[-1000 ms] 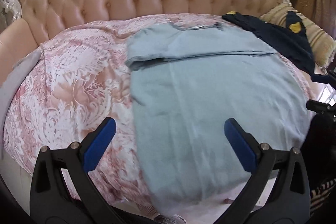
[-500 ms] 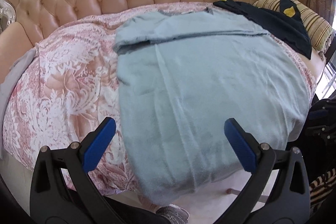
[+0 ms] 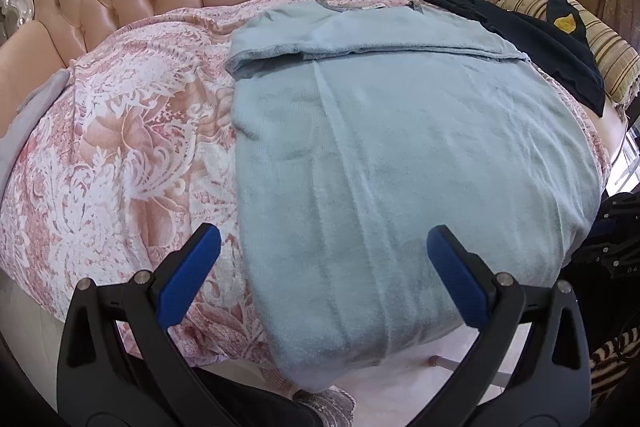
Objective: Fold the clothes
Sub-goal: 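Close the right gripper on the shirt hem at the bedspread edge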
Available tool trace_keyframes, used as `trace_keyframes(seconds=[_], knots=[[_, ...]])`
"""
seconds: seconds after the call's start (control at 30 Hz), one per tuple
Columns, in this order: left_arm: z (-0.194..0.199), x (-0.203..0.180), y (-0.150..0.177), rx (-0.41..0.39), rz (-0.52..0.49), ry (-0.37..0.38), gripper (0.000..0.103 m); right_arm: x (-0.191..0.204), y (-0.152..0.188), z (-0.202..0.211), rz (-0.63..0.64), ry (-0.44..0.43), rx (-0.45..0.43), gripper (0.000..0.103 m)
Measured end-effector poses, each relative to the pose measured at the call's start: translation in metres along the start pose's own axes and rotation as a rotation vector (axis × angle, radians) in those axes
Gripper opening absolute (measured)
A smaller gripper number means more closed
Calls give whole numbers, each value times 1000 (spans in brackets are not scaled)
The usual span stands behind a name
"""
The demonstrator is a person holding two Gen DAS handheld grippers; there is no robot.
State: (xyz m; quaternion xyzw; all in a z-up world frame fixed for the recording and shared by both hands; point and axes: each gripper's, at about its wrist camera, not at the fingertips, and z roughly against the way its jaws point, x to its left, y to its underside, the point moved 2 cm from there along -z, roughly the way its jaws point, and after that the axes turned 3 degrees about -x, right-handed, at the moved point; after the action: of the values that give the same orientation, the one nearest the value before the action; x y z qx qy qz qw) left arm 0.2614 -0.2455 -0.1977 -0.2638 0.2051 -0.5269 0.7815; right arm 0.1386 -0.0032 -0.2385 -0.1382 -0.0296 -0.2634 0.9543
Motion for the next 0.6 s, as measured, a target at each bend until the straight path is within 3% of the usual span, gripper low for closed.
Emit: trace_keyframes(seconds=[0.07, 0.13, 0.17, 0.23, 0.4, 0.6], knots=[[3, 1, -1, -10, -1, -6, 103, 1, -2, -2, 6, -3, 2, 39], [8, 2, -2, -26, 1, -12, 103, 2, -3, 0, 7, -11, -8, 25], [10, 4, -3, -33, 4, -15, 103, 3, -3, 3, 7, -17, -17, 12], [15, 6, -4, -49, 12, -22, 103, 5, -3, 8, 7, -30, -34, 6], [27, 14, -3, -56, 55, -7, 103, 10, -4, 20, 5, -61, -78, 6], [50, 19, 14, -7, 133, 102, 103, 16, -5, 35, 4, -98, -131, 6]])
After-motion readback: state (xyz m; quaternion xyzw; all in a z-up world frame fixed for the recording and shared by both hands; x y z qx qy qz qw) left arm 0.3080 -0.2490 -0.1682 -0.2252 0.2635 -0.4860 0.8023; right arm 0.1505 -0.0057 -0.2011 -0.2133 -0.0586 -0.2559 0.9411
